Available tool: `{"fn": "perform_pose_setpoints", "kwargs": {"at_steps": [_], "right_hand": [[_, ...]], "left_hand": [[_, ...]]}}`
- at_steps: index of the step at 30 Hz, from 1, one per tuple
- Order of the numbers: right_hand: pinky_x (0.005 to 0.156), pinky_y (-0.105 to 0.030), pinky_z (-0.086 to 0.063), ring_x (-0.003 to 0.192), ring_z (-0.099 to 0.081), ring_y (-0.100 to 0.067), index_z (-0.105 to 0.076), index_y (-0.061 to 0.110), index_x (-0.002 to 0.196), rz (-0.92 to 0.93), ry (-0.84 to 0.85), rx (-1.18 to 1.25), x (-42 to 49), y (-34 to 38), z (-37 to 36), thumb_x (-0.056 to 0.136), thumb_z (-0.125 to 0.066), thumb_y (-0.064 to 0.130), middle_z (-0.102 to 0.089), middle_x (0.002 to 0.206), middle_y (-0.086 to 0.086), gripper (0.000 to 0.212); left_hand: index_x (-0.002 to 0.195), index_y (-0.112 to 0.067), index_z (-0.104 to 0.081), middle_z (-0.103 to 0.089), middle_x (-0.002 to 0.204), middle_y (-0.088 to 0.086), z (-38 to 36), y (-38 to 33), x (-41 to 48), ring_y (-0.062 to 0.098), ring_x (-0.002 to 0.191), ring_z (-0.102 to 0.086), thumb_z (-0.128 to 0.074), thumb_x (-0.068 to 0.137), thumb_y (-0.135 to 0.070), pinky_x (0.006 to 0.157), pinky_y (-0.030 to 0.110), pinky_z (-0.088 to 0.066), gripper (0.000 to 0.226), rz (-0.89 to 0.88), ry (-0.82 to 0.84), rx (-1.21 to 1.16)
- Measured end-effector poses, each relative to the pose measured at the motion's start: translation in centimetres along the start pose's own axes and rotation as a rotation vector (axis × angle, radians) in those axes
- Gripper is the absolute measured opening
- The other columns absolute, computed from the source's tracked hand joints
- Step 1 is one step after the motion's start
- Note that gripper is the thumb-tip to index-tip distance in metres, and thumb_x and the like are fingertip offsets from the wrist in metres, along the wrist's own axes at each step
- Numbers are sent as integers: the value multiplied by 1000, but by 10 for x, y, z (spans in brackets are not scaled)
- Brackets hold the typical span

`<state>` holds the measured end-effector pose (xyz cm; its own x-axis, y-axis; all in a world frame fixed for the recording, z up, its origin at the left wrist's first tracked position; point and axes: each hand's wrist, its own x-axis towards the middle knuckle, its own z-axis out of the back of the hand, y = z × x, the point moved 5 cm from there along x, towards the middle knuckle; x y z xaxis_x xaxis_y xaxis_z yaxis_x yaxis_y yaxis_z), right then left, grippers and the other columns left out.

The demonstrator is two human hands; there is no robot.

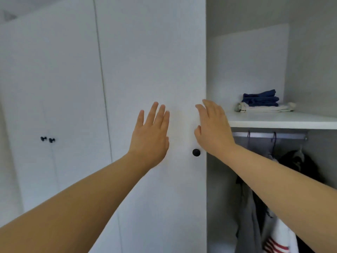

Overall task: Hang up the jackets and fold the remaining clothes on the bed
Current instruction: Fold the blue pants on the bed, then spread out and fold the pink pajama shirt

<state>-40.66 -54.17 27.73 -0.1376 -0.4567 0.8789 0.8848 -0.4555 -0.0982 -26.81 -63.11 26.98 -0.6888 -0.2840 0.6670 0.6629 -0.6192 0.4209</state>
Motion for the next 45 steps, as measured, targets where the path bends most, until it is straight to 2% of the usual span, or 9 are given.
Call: {"fn": "perform_pose_setpoints", "kwargs": {"at_steps": [6,13,17,21,23,30,37,42,45], "right_hand": [[119,-42,-8,144,-17,-33,-33,4,144,98,226,272,-42,137,-55,87,-51,10,-22,154,-18,60],[115,-49,-23,140,-27,-37,-44,1,135,293,415,543,-151,318,-113,81,-57,9,-31,149,-23,56],[114,-49,-23,141,-25,-36,-43,1,136,377,577,693,-252,416,-130,82,-54,12,-29,150,-21,56],[117,-41,-15,143,-14,-30,-32,7,143,488,793,820,-370,510,-130,90,-49,18,-17,155,-15,56],[118,-44,-14,145,-9,-28,-27,9,145,565,866,862,-426,558,-124,92,-48,20,-12,157,-13,58],[118,-46,-15,145,-15,-28,-30,10,144,812,916,1007,-606,705,-82,91,-53,24,-19,156,-14,60],[117,-45,-14,145,-12,-27,-24,10,147,947,1067,1042,-774,778,-27,92,-52,28,-15,156,-13,64],[115,-43,-16,144,-16,-27,-23,8,147,1058,1124,981,-855,784,40,90,-53,27,-15,156,-16,67],[115,-42,-19,143,-18,-28,-23,7,147,1094,1149,961,-888,786,81,90,-53,27,-17,155,-15,67]], "left_hand": [[149,-13,19,17,159,10,-49,81,-117,30,145,21,-22,101,-41,117,49,4,69,199,233,15],[149,-16,20,19,159,8,-112,143,-312,28,145,20,-23,101,-41,117,49,2,70,509,566,88],[150,-16,16,18,159,8,-135,152,-452,29,146,18,-27,101,-40,117,50,0,70,675,738,94],[151,-17,13,15,159,8,-152,147,-605,29,146,14,-30,101,-40,118,50,-3,70,861,890,113],[152,-18,12,14,160,7,-154,143,-679,28,147,14,-32,101,-37,117,50,-1,70,986,953,98],[152,-19,12,16,159,5,-149,121,-916,27,147,12,-36,100,-36,118,51,-4,72,1277,1075,157],[153,-19,6,13,160,6,-120,66,-1098,26,147,9,-42,97,-31,118,50,-6,74,1505,1142,121],[153,-20,5,12,160,7,-57,16,-1188,28,147,11,-48,93,-29,117,51,-5,80,1527,1247,135],[153,-20,-7,7,160,8,-8,-10,-1232,30,146,13,-50,92,-33,115,55,-2,76,1531,1334,170]]}}
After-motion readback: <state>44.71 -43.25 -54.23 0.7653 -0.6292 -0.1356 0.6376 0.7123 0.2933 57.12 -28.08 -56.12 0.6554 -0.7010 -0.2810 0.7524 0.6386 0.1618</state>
